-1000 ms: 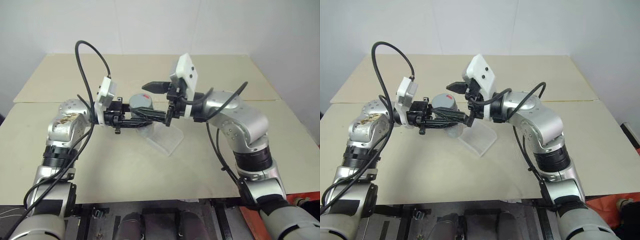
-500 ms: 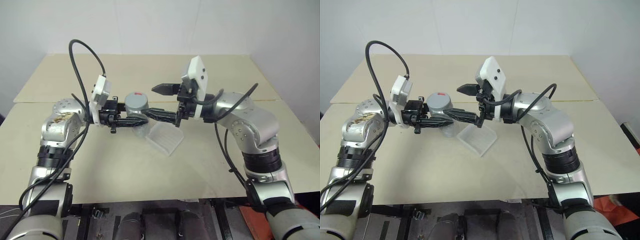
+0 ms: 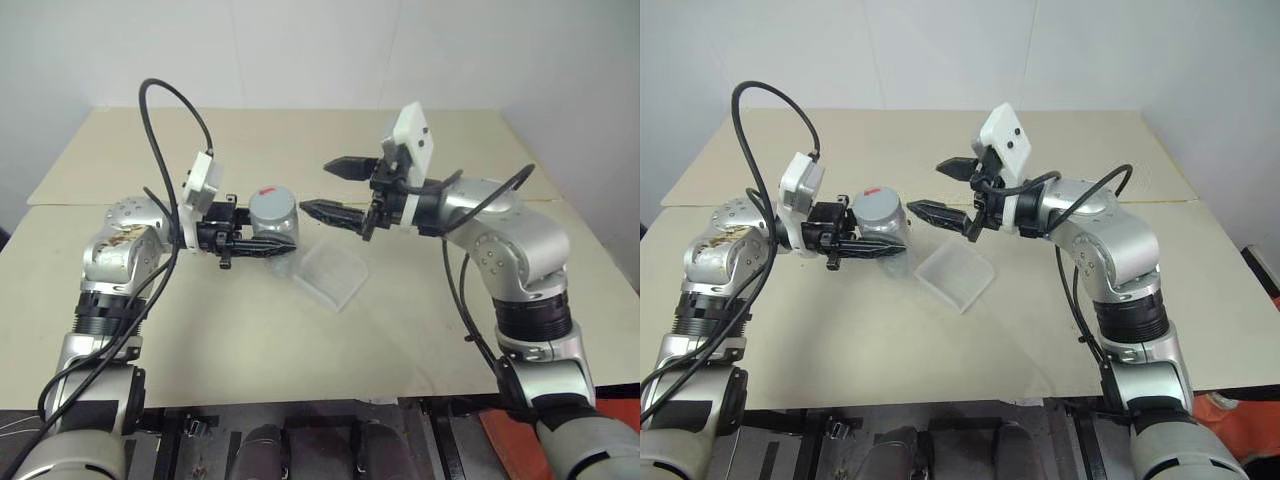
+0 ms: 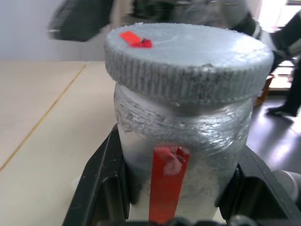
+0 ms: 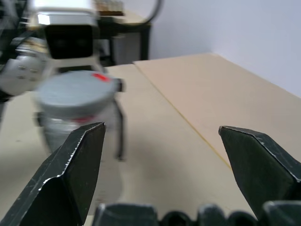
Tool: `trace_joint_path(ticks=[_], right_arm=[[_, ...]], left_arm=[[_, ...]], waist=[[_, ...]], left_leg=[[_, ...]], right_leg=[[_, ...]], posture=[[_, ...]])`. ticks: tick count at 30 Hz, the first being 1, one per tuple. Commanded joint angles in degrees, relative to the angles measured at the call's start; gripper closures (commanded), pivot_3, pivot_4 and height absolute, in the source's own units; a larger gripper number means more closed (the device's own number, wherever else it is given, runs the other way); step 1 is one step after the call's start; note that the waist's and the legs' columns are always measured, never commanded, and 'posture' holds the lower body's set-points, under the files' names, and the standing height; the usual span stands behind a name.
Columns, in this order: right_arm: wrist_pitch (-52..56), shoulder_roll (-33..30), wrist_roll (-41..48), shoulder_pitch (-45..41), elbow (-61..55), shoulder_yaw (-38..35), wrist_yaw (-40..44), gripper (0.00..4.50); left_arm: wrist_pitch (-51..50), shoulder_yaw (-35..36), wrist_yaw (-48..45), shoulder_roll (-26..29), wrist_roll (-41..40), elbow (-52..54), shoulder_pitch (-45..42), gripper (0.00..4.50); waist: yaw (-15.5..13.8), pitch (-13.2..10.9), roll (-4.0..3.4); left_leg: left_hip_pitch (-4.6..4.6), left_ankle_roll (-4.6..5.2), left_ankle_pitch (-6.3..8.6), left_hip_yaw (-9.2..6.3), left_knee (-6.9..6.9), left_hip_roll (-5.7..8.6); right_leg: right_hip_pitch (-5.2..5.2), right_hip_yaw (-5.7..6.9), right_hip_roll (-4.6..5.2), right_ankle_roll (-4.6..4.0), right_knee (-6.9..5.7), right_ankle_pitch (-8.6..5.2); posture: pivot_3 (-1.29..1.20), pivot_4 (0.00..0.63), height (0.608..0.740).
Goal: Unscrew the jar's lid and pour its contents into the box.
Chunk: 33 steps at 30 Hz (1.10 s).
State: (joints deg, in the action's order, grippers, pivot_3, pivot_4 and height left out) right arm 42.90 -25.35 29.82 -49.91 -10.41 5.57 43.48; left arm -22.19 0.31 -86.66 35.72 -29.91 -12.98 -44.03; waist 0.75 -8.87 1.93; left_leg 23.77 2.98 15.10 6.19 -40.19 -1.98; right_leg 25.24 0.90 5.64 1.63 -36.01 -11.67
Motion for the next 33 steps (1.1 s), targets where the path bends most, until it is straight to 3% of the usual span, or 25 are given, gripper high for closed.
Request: trace_joint_path(ticks=[1,6,13,33], right_arm=[[-1.35,-0.59,-0.39,-1.72,-0.59,-1.91,-0.29,0.0],[-1.26,-1.85,-0.61,-1.36,-0.9,-2.21,0.34,0.0],[2.34,-3.56,5.36,0.14,-9.81,-3.15,1.94,0.0],[2.28,7.33,-0.19,-4.7,-7.31,4.33,-7.05,0.0]], left_arm=[[0.48,0.67,-0.85,0.23,-1.28,1.82,-0.73,2.59],[0.83,0.7,-0.66,0.15,-0.76,1.3,-0.85,2.59],[2.07,0.32,-0.37,-0.8,0.35,-1.78,-2.84,2.59],[3.51,-0.86,-2.16,-1.63,1.48,-4.35,-5.34,2.59]], waist=[[0.04,0.0,0.0],[0.04,0.0,0.0],[-0.05,0.0,0.0],[0.01,0.0,0.0]], left_leg=[[0.0,0.0,0.0,0.0,0.0,0.0],[0.0,0.0,0.0,-0.01,0.0,0.0],[0.01,0.02,0.01,-0.04,-0.01,0.0],[0.01,0.0,0.0,-0.02,-0.01,0.01]], right_leg=[[0.0,0.0,0.0,0.0,0.0,0.0],[0.0,0.0,0.0,0.0,0.0,0.0],[-0.01,-0.01,0.01,0.0,0.01,0.0],[-0.01,0.0,0.0,0.0,-0.04,0.0]], posture=[[0.0,0.15,0.74],[0.0,0.15,0.74],[0.0,0.15,0.74],[0.0,0.15,0.74]])
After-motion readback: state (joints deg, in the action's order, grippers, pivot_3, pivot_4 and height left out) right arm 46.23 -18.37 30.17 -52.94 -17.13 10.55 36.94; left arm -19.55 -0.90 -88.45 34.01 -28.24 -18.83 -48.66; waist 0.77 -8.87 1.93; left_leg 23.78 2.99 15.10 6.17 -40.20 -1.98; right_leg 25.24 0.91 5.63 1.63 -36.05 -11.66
